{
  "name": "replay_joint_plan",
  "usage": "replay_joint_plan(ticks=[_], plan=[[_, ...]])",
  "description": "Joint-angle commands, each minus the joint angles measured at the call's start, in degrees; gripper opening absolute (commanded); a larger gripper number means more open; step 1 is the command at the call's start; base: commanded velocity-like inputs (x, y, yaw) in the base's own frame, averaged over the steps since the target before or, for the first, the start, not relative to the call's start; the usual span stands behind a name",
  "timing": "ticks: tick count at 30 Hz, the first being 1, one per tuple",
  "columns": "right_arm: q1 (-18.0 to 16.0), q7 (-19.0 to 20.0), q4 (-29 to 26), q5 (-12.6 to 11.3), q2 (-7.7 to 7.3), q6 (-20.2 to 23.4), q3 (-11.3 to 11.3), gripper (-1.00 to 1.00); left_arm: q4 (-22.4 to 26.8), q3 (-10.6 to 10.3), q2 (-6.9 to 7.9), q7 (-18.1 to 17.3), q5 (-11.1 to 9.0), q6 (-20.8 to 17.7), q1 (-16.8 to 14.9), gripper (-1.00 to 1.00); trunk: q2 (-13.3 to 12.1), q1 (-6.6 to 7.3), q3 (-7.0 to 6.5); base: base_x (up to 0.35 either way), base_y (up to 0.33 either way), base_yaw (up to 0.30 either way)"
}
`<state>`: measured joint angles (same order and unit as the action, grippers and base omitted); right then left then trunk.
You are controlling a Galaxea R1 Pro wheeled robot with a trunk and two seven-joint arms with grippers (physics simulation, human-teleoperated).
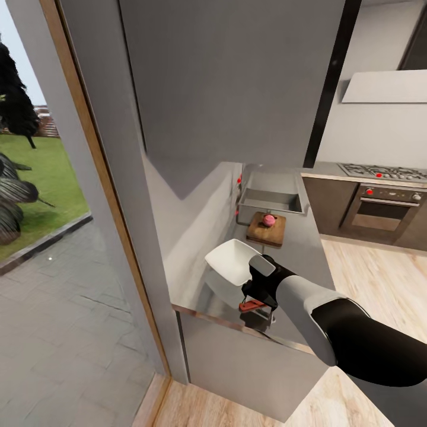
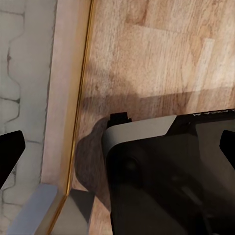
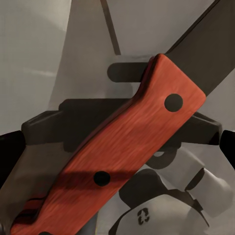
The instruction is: In the kitchen, take the Vidalia onion out of the sink, dice it on the chopping board with the paring knife, put the diced onion into the bowl on the countertop, then place both the paring knife and the chopping board into the sink.
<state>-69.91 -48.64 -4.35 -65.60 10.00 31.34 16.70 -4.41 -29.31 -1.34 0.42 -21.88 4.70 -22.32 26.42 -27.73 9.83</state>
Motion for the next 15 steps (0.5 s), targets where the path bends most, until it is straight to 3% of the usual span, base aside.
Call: replay_joint_plan(ticks=[1, 4, 5, 15], plan=[[-0.05, -0.23, -0.04, -0.31, 0.0, 0.39, 0.44, 1.0, -0.25, -0.46, -0.06, 0.02, -0.43, 0.4, -0.09, 1.0, 0.11, -0.03, 0.11, 0.0, 0.0, 0.0], [-0.05, -0.23, -0.04, -0.31, 0.0, 0.39, 0.44, 1.0, -0.25, -0.46, -0.06, 0.02, -0.42, 0.4, -0.11, 1.0, 0.11, -0.03, 0.11, 0.0, 0.0, 0.0], [-0.05, -0.23, -0.04, -0.31, 0.0, 0.39, 0.44, -1.0, -0.25, -0.47, -0.06, 0.02, -0.43, 0.4, -0.1, 1.0, 0.11, -0.03, 0.11, 0.0, 0.0, 0.0], [-0.05, -0.23, -0.04, -0.31, 0.0, 0.39, 0.44, -1.0, -0.24, -0.49, -0.06, 0.02, -0.43, 0.4, -0.09, 1.0, 0.11, -0.03, 0.11, 0.0, 0.0, 0.0]])
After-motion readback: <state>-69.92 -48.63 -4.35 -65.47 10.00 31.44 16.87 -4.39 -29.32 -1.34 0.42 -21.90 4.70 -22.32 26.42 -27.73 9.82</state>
